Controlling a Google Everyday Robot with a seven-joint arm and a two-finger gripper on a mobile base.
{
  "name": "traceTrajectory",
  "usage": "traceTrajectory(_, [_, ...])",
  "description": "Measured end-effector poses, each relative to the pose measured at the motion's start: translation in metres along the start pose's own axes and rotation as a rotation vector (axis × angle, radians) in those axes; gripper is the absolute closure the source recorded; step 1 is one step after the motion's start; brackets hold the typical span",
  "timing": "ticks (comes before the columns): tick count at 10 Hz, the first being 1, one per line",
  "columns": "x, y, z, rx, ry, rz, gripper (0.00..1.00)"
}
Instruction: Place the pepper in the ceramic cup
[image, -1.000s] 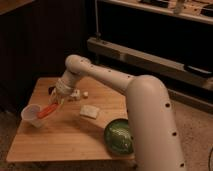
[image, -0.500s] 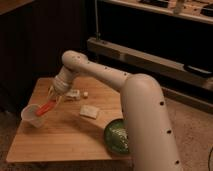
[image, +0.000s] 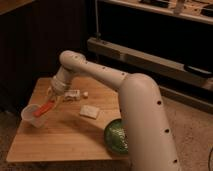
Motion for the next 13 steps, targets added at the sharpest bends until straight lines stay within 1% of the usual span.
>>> traceTrajectory(2, [0.0,-0.008,0.005,0.009,0.011,0.001,1.0])
traceTrajectory(4, [-0.001,-0.021,0.017,0.017,0.009,0.002,1.0])
traceTrajectory(7, [-0.001,-0.029,0.025,0.027,0.015,0.013,1.0])
traceTrajectory(11, [-0.004,-0.041,0.026,0.067,0.027,0.022,1.0])
traceTrajectory(13, [-0.005,-0.046,0.024,0.093,0.013,0.018,1.0])
